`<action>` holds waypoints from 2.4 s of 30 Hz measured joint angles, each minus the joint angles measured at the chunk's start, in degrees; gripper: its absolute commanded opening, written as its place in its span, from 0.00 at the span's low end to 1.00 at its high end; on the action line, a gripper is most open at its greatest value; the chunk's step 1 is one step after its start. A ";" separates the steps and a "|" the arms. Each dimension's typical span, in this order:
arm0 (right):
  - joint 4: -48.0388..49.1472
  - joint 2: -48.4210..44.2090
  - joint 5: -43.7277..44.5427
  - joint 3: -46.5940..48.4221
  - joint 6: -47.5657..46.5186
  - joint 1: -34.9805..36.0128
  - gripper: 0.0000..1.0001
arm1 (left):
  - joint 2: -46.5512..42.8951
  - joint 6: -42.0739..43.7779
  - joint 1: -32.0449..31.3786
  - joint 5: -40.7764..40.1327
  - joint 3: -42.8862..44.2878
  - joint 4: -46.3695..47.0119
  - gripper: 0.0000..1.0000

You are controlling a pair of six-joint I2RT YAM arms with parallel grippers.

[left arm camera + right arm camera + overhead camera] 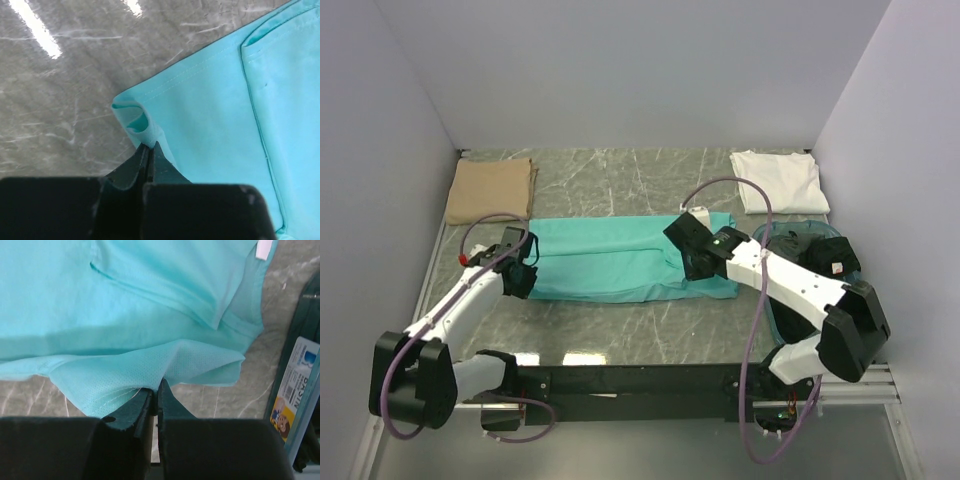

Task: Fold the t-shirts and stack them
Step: Fold the tshirt

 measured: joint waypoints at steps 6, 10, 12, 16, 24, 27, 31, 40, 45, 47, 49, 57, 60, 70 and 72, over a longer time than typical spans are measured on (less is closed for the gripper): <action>1.95 2.95 -0.22 1.95 -2.49 -3.02 0.00 | 4.90 1.25 0.55 0.28 3.76 1.51 0.01; 3.08 4.74 -0.48 2.97 -3.80 -4.70 0.00 | 7.45 1.79 0.55 0.04 6.69 2.38 0.01; 3.54 5.75 -0.66 3.56 -4.39 -5.62 0.00 | 9.31 2.10 0.57 -0.09 8.28 2.43 0.01; 4.50 7.89 -1.29 5.18 -5.35 -7.37 0.00 | 13.29 2.84 0.68 -0.63 10.93 2.47 0.01; 6.38 12.68 -2.64 7.74 -6.91 -9.60 0.00 | 19.47 3.87 1.55 -1.51 15.39 2.45 0.01; 7.45 14.84 -3.08 8.17 -7.08 -10.47 0.00 | 21.35 4.52 2.01 -1.51 16.24 2.62 0.01; 9.14 17.29 -3.45 8.57 -7.45 -11.61 0.04 | 23.17 4.90 2.69 -1.46 16.33 2.82 0.13; 12.09 22.12 -2.25 13.03 -7.50 -14.32 0.78 | 23.37 7.72 3.72 -1.44 17.86 4.17 1.00; 13.92 16.48 -2.19 10.03 -6.34 -14.47 0.83 | 18.14 8.74 3.72 -0.76 18.18 5.09 0.99; 15.45 11.21 -3.39 5.84 -5.70 -14.47 0.83 | 13.79 9.35 3.74 0.33 16.94 6.62 0.99; 17.16 5.29 -5.51 0.61 -4.92 -14.47 0.84 | 10.14 10.32 3.72 1.60 15.56 7.87 1.00; 20.65 -2.64 -11.61 -10.91 -2.05 -14.27 0.85 | 7.61 17.64 3.15 8.35 13.29 14.56 0.99; 21.35 -2.54 -11.76 -13.57 -0.61 -14.08 0.85 | 10.34 21.09 2.89 10.21 13.68 17.84 0.99; 21.59 3.82 -10.71 -15.30 5.57 -14.60 0.85 | 27.41 27.02 2.73 10.69 20.02 23.30 0.99; 21.55 6.56 -10.84 -14.99 5.77 -15.69 0.85 | 29.57 27.65 2.73 10.62 20.46 23.32 0.99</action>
